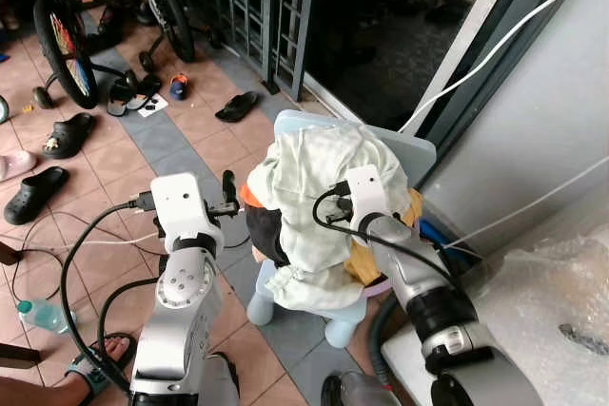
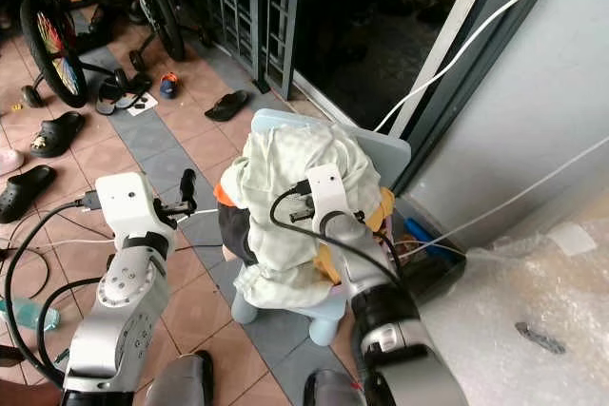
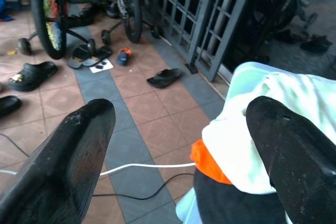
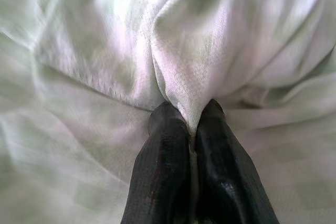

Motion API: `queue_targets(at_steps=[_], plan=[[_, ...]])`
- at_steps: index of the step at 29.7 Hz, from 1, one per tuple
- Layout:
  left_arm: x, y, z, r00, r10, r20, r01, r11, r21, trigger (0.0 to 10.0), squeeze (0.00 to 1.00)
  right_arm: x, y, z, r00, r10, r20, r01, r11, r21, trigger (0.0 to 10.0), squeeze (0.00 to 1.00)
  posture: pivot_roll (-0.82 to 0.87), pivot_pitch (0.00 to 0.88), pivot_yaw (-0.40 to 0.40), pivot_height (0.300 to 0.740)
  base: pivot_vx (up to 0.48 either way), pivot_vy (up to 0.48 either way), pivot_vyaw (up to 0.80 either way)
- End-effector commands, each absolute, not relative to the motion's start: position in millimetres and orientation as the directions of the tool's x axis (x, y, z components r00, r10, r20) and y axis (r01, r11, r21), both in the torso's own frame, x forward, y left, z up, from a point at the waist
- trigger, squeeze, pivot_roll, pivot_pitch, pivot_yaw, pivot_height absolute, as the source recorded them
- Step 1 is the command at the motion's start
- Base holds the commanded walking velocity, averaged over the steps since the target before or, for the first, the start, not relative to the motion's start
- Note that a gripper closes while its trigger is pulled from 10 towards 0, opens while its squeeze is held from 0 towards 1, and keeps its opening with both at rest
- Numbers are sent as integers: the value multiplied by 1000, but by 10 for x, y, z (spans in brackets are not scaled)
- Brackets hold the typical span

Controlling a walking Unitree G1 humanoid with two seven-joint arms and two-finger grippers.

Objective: Clothes washing

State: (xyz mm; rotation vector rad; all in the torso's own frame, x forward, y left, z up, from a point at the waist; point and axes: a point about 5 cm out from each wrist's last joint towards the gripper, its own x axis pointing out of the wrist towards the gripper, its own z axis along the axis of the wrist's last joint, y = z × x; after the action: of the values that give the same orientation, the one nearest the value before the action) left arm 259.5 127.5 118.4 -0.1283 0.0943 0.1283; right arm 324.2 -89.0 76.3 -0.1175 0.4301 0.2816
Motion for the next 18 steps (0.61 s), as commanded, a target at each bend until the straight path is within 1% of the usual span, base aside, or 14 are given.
queue_targets(at_steps=[1,6,10,13,18], plan=[[2635,1054,1245,993,73,-89,-90,975,-204,10000,0,3249,-895,842,885,255,-389,-298,953,-54,0,0,-15,119,-89,740,0,0,0],[2649,1049,1265,995,67,-80,-82,977,-199,10000,0,3277,-918,1054,919,282,-274,-290,957,13,0,0,-11,118,-79,740,0,0,0],[2659,1080,1267,995,71,-77,-84,978,-191,10000,0,3288,-988,1393,962,257,-89,-257,966,11,0,0,-7,114,-67,740,0,0,0],[2669,1081,1265,995,66,-78,-79,980,-183,10000,0,3231,-1002,1607,958,286,14,-286,958,-10,0,0,-8,109,-54,740,0,0,0],[2696,1092,1256,991,96,-99,-110,982,-154,10000,0,3160,-1040,1729,948,311,72,-311,950,-20,0,0,-4,103,-46,740,0,0,0]])
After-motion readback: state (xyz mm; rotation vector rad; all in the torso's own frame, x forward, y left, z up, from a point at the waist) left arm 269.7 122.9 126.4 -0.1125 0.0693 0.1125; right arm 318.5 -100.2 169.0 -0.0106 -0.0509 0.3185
